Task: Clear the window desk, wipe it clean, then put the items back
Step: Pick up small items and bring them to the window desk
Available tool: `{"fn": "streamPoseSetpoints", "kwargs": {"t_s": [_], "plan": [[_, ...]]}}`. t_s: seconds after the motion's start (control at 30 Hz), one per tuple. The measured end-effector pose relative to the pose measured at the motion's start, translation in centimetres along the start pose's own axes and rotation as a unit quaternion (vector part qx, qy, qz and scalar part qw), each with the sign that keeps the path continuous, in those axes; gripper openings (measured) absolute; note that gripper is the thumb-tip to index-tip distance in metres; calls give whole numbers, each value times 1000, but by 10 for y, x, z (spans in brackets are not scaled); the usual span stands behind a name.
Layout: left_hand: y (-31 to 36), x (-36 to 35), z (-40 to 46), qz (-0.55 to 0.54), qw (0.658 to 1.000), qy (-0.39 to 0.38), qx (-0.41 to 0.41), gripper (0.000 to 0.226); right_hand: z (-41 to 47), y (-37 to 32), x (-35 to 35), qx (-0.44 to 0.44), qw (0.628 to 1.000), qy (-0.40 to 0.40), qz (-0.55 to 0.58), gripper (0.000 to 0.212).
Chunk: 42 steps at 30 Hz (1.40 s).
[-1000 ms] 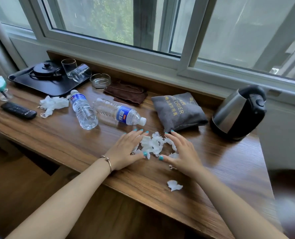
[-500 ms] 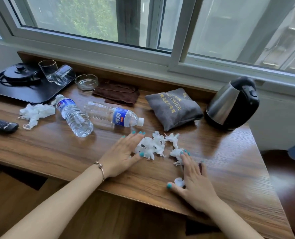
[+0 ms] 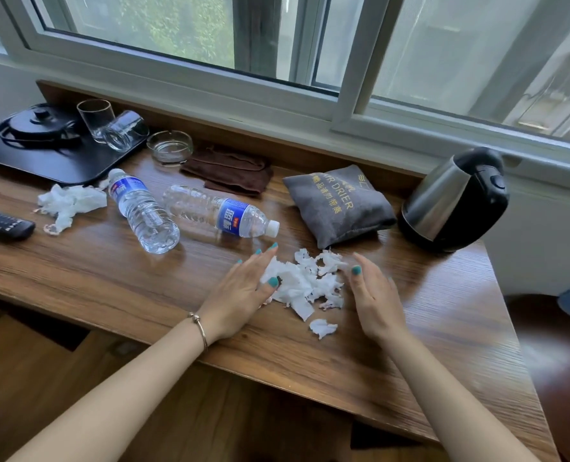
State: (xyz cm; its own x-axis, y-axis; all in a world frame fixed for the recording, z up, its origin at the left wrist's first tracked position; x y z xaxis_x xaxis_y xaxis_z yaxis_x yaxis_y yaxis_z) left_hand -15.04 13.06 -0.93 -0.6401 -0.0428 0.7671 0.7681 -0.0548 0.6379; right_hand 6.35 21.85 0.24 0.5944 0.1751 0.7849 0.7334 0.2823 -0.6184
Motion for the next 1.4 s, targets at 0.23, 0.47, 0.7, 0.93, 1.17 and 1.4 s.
{"fn": "streamPoseSetpoints", "kwargs": {"t_s": [0.23, 0.47, 0.7, 0.93, 1.17, 1.4], "plan": [[22, -16, 9, -78, 996, -9, 31, 55, 9, -34, -51, 80, 988, -115, -59, 110], [7, -11, -3, -180, 982, 22, 52, 56, 12, -14, -29, 69, 992, -91, 51, 84], [19, -21, 24, -244, 965, -6, 93, 55, 15, -47, -57, 113, 978, -170, 46, 99], [26, -11, -19, -144, 986, 62, 58, 64, -35, -32, -39, 128, 981, -144, 21, 91], [54, -37, -9, 17, 994, 95, 55, 63, -47, -49, -71, 75, 988, -96, -91, 70], [44, -22, -6, -102, 965, 217, 108, 72, -35, -65, -70, 47, 994, -10, -101, 74]]}}
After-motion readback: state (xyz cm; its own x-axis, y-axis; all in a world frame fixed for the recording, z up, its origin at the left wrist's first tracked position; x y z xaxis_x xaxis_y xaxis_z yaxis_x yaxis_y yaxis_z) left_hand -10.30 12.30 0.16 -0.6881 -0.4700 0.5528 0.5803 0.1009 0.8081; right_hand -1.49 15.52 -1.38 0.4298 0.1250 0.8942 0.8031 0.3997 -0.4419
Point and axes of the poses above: each hand's wrist, its own z-axis towards the middle knuckle, its own x-axis out of the back of the hand, y = z × x, the point moved 10 cm from there along z, towards the middle knuckle
